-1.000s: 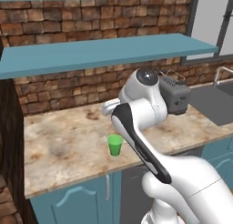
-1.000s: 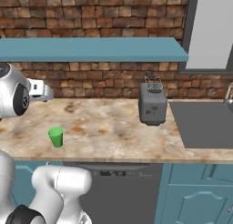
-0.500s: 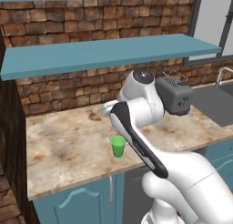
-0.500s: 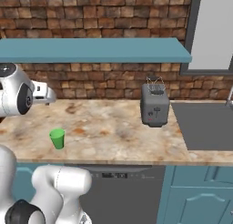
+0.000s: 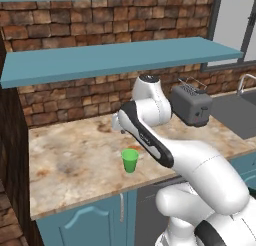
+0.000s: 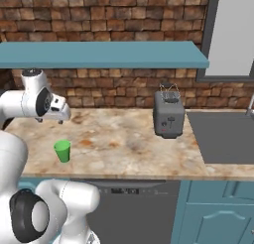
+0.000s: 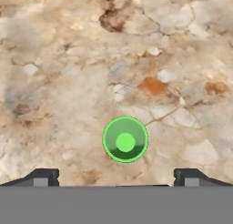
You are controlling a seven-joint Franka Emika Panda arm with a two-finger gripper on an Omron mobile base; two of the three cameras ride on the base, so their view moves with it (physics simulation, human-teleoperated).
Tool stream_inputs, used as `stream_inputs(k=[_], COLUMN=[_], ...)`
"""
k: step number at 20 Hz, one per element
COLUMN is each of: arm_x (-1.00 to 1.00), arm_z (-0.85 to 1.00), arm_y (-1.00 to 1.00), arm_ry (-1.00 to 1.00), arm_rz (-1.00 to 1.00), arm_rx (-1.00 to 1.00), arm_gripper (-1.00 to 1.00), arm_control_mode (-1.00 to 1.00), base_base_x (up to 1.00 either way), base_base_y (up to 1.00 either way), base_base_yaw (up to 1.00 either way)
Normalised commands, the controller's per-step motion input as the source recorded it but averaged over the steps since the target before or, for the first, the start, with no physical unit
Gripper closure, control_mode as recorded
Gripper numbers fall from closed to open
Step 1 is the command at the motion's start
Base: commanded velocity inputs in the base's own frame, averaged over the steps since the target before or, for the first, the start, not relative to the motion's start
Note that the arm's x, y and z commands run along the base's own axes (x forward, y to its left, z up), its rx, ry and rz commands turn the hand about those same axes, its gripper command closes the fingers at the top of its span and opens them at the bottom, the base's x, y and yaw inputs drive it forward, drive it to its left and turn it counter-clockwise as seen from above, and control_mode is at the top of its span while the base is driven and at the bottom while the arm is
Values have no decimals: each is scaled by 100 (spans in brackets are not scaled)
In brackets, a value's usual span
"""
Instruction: Place the pitcher and cup on the dining counter for serving.
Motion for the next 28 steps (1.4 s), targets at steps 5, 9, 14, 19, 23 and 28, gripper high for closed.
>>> stream_inputs(k=[5, 9, 14, 19, 23, 28], arm_x=[10, 0, 1, 9, 14, 10], arm_z=[-35, -66, -60, -50, -28, -10], arm_y=[-8, -25, -15, -13, -8, 0], arm_ry=[15, 0, 0, 0, 0, 2], arm_rz=[-16, -10, -7, -10, -5, -2], arm_rx=[0, -1, 0, 0, 0, 0], arm_gripper=[-100, -100, -100, -100, -100, -100], arm_control_mode=[-100, -100, -100, -100, -100, -100], base_base_x=[0, 0, 0, 0, 0, 0], base_base_y=[0, 0, 0, 0, 0, 0], base_base_yaw=[0, 0, 0, 0, 0, 0])
